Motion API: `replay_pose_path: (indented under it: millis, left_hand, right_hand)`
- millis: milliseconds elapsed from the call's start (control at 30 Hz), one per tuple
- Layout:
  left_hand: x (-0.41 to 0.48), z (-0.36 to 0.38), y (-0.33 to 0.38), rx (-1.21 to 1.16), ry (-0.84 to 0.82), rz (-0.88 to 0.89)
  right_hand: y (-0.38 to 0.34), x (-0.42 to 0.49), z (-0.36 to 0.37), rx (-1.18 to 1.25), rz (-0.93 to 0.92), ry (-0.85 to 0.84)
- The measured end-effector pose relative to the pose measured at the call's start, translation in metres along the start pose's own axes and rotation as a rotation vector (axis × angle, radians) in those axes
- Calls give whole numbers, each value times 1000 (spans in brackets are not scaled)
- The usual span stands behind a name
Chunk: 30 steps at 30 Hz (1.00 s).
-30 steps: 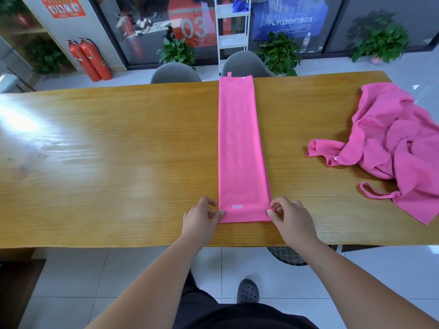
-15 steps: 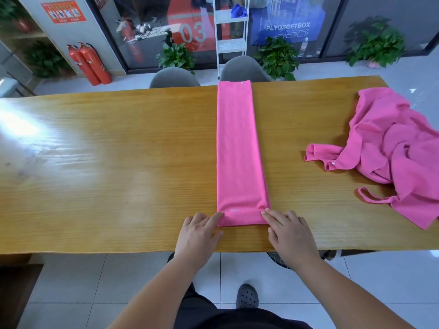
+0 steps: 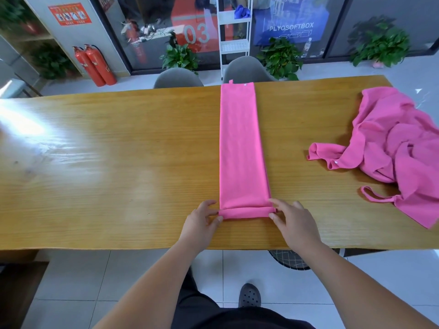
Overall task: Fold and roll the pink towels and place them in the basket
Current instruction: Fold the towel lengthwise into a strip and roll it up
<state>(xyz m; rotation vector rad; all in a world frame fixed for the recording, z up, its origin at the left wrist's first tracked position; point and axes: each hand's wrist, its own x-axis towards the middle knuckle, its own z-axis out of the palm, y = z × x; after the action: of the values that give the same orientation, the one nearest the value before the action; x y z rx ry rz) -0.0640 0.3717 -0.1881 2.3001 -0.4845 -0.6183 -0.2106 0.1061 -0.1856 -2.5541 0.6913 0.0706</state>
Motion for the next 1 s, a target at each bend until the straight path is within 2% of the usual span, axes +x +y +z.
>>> replay_pose_path:
  millis: [267,433,500,600,667,767,833,1000]
  left_hand:
    - [-12,1,0,-47,-36,-61]
    - [-1,3,19,130,117,-54]
    - [2,2,28,216,200,-7]
    - [5,5,29,317,215,147]
    - [4,10,20,418,240,250]
    - [-5,16,4,497,308,349]
    - [-14,14,-4,510,272,389]
    - [-14,8,1,516,181,306]
  right_hand:
    - [3,-12,5,166,26,-5]
    - [-15,1,-2,-27,10,55]
    - [-17,6,0,-117,-67,136]
    - [-9,7,13,-247,-252,214]
    - [-2,2,20,-272,-312,245]
    - [5,-10,23,-244,-342,251]
    - [7,-17,24,-238,-342,208]
    - [3,-8,17,-235,-267,114]
